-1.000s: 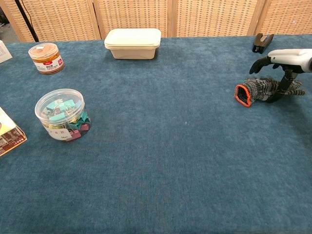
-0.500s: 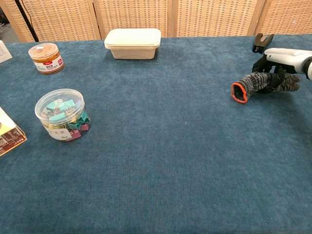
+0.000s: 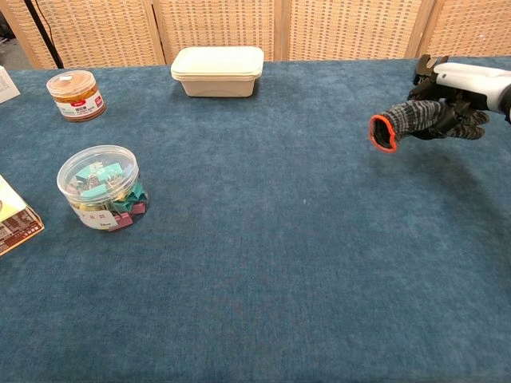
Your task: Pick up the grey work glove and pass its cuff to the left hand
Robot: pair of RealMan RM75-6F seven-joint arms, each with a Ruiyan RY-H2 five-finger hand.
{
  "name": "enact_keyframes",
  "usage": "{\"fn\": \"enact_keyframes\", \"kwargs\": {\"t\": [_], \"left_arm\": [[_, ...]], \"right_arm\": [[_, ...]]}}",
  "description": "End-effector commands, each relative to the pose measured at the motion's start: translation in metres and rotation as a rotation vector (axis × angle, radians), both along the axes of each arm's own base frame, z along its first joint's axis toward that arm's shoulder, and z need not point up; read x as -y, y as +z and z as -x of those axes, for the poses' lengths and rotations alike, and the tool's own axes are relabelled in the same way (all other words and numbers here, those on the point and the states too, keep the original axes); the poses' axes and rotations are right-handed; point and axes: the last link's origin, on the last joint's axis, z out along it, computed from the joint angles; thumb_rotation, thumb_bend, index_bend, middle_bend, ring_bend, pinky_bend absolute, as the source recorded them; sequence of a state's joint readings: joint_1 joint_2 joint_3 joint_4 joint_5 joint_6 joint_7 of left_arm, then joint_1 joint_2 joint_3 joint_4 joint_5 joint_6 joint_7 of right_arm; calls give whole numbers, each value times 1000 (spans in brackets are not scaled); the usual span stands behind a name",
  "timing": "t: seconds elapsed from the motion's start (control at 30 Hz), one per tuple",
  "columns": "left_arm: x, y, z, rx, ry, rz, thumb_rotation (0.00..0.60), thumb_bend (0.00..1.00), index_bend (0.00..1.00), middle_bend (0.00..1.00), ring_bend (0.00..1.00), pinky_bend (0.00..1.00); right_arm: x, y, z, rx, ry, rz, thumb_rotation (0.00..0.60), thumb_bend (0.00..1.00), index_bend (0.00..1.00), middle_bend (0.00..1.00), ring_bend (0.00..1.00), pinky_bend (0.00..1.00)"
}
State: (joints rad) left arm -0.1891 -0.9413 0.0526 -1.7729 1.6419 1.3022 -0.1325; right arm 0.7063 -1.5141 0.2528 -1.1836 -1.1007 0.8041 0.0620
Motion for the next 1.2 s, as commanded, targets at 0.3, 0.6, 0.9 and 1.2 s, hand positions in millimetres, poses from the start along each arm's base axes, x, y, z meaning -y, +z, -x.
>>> {"fn": "enact_keyframes", "kwargs": {"t": [0.3, 0.6, 0.9, 1.2], "left_arm": [[-56, -32, -73, -4, -228, 307, 600, 0, 0, 0, 0, 0], [-81, -60, -126, 48, -278, 451, 600, 0, 0, 0, 0, 0], [-95, -79, -163, 67, -335, 481, 600, 0, 0, 0, 0, 0], [-100, -92, -177, 86, -346, 462, 600, 0, 0, 0, 0, 0]], "right_arm": [[-21, -1, -62, 64, -13, 41, 600, 448, 554, 502, 402, 464], [-37, -10, -99, 127, -24, 26, 600, 473, 558, 505, 403, 464], [-47, -13, -122, 196, -41, 33, 600, 477, 560, 507, 402, 464], [-54, -10, -129, 289, -86, 44, 600, 484, 561, 508, 402, 464]]}}
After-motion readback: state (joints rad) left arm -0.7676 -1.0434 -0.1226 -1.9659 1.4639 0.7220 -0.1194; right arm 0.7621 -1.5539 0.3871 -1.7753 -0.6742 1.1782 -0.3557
